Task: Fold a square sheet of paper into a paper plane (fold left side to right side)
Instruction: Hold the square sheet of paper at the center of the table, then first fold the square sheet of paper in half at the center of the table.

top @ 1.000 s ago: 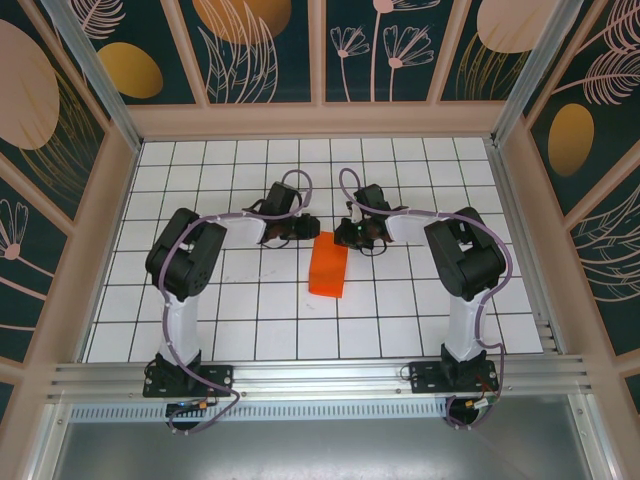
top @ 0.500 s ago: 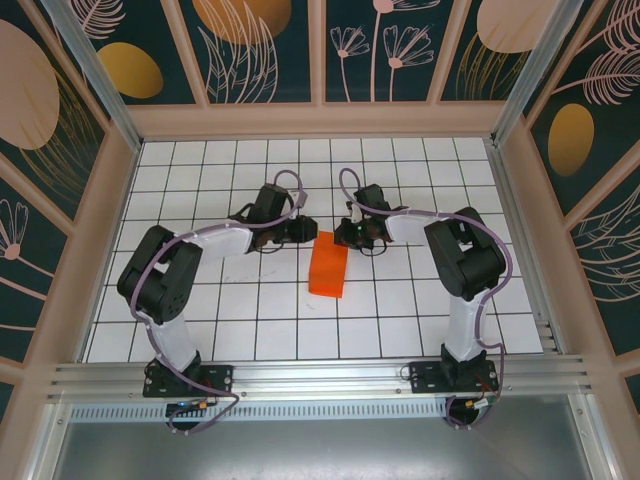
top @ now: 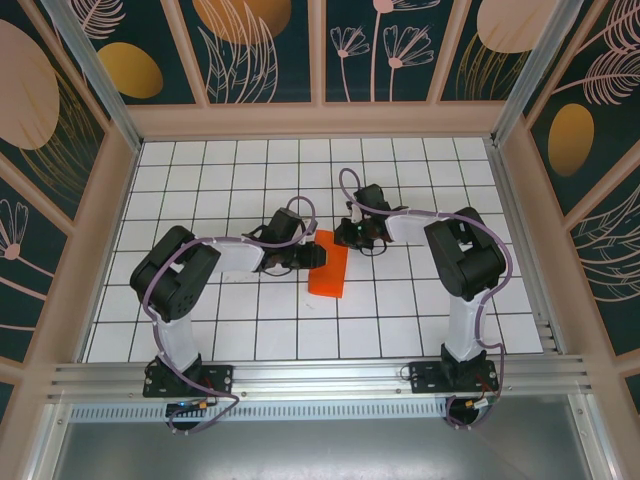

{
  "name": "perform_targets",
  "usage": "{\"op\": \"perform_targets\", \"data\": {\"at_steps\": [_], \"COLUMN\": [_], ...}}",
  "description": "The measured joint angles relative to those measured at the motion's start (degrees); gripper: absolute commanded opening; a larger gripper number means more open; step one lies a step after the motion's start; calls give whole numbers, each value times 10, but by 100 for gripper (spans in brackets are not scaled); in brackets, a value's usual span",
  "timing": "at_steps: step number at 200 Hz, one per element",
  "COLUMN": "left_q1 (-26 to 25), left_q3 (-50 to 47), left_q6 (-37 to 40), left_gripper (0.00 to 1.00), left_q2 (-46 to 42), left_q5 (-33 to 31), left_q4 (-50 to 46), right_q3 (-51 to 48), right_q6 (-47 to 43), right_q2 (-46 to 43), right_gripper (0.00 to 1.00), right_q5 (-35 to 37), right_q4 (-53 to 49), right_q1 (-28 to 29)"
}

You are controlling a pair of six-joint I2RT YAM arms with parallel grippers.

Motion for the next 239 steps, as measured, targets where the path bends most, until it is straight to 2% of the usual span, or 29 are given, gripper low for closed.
{"op": "perform_targets", "data": {"at_steps": [65,115,239], "left_q1": [0,-1,-1], "left_q3": [-3,-3,-3], "left_q6": [3,3,9], "left_gripper": [27,27,26], "left_q2": [0,0,0], "left_q5": [-5,-7,-9], "left_q4": [2,2,2], "right_q3": [4,19,66], "right_q6": [0,2,15], "right_q2": [-6,-5,52], "right_gripper": [12,10,10], "right_q5": [-3,-41,-82], "right_q4": [-14,-41,-18], "right_q1": [0,1,8]}}
